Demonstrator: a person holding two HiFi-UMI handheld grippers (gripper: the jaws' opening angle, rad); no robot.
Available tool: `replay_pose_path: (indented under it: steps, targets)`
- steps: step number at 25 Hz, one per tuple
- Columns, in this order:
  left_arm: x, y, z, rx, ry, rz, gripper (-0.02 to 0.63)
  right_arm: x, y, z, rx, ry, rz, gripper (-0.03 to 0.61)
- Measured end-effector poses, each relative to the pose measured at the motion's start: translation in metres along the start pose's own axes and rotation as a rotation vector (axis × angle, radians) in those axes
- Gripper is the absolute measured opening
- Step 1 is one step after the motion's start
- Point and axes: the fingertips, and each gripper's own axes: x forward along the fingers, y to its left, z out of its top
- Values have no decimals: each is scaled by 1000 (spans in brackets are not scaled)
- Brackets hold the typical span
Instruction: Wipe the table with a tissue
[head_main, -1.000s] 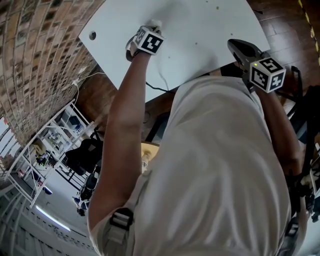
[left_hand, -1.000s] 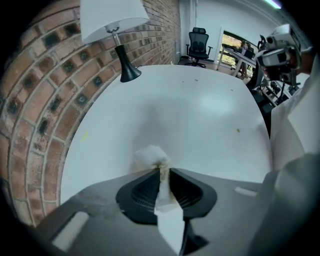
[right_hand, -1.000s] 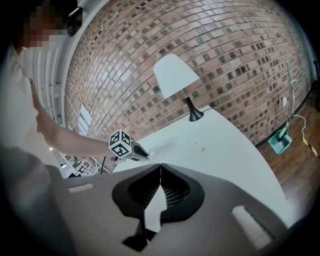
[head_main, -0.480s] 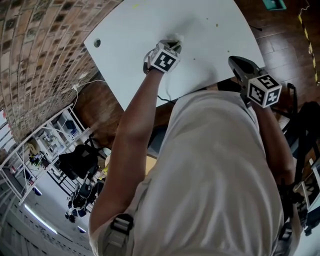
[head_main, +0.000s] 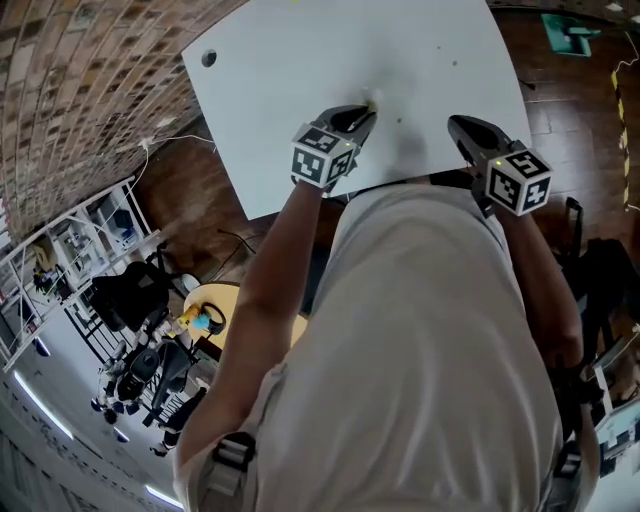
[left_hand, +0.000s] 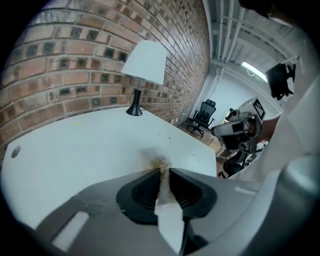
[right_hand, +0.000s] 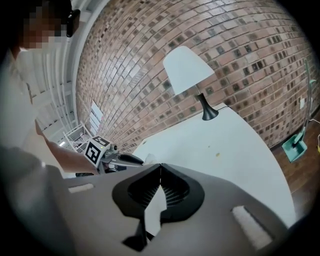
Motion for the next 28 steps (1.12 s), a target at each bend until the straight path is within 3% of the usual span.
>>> replay_pose_path:
  steps: [5,9,14,19,24,28]
  targets:
    - [-32,15,-24,-87,-98,119,67,20,15,0,-40,47,55,8]
    - [-60,41,-52,-145,-95,216,67,40,32,-5,-34,82,103,8]
    - [-81,62,-90,-169,-38,295,67,55,55,-10,-59,109,147,8]
    - [-75,72,-122,-185,57,353,67,54,54,-12,-45,113,133,8]
    - [-62,70,-132,-182,109,358,67,47,47,-8,15,76,118,8]
    - [-55,67,-136,-134,183,344,67,45,50,-5,37,56,120,8]
